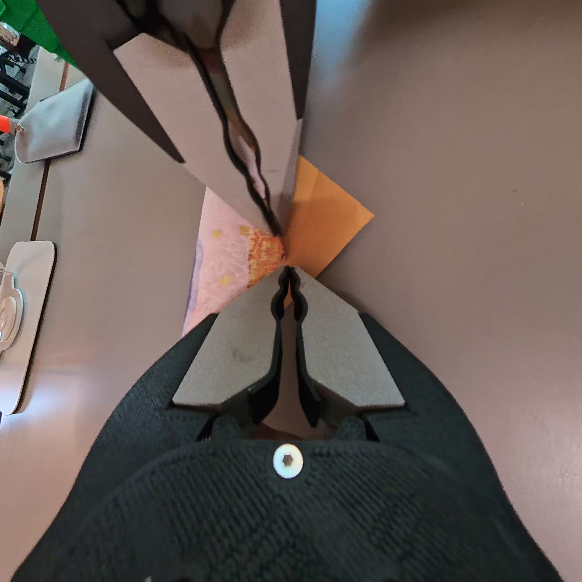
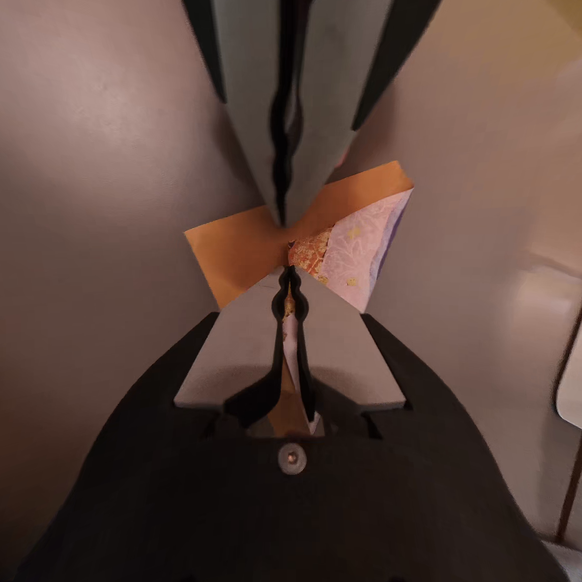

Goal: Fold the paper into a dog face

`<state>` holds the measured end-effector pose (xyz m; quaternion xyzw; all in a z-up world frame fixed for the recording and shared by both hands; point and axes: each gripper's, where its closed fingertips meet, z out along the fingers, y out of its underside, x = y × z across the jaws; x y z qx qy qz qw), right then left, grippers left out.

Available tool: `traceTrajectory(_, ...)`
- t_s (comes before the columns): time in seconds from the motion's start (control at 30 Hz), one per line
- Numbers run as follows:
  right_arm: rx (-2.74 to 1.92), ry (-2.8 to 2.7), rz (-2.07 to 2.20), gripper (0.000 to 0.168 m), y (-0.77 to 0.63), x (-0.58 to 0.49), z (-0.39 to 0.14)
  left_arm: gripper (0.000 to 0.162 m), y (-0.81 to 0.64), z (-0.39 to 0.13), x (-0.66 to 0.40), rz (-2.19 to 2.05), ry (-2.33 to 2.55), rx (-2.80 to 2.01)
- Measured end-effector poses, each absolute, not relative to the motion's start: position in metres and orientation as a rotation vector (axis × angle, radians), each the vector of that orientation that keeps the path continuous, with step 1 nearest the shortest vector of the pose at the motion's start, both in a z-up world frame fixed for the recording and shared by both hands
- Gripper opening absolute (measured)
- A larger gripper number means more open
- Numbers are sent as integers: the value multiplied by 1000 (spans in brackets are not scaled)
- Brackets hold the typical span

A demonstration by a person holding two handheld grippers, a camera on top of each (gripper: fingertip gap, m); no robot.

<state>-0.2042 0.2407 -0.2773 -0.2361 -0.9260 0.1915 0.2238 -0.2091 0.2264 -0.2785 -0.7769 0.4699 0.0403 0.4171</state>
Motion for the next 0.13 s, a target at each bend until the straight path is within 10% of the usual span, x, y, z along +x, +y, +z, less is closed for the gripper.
traceTrajectory(0.03,-643,-2573,555,0,236,-201,-277,0,226,-278,-210,102,1178,-1952)
traceTrajectory(0.13,-626,-2593,613,0,227,-197,-272,0,226,-278,-210,106,1178,-1954)
